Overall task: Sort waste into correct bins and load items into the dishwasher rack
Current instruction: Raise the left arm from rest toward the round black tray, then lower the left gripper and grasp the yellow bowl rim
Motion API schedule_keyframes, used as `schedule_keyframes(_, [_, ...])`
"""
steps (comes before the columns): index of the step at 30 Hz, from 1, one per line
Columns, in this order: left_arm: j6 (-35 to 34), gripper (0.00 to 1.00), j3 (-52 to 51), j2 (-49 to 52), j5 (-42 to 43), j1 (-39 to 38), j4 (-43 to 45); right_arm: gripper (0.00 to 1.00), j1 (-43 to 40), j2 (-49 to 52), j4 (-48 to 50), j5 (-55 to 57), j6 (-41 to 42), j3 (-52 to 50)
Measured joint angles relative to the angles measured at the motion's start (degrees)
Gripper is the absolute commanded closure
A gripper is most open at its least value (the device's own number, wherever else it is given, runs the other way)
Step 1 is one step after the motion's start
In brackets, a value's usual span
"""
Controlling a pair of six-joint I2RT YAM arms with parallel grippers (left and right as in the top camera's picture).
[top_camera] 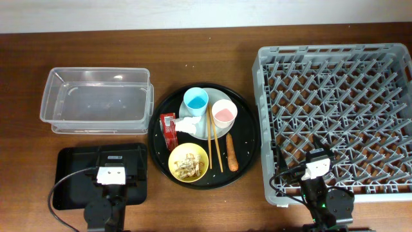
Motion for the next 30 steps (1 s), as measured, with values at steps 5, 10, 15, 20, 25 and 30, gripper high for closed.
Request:
schedule_keyframes(5, [0.00, 0.00, 0.00, 0.00, 0.11, 0.00, 0.00, 0.02, 0.00, 0.00, 0.00, 0.00, -0.04, 0.00])
schedule_keyframes(10, [0.00, 0.00, -0.11, -0.02, 4.87, 0.00, 5.70, 0.02, 0.00, 0.00, 0.02, 0.02, -0.04, 0.00])
schedule_keyframes(15, [-1.44, 0.00, 7.93, 0.79, 13.33, 0.00, -4.42, 0.01, 0.00, 0.00, 0.00, 0.02, -0.02, 0.00])
schedule_keyframes(20, [-1.88, 0.00, 32.96, 14.51, 16.44, 0.00, -20.74, 0.02, 0.00, 0.00, 0.00, 0.00, -0.02, 0.00])
schedule_keyframes(25, [-2.08, 0.00, 55.69, 37.86, 22.77, 0.00, -39.63, 0.02, 0.00, -0.07, 0.02, 0.00, 0.00, 0.00])
schedule_keyframes(30, [-2.25, 0.31, 62.29, 51.17, 33.70, 0.00, -41.51, 0.02, 0.00, 0.00, 0.02, 0.00, 0.00, 0.00])
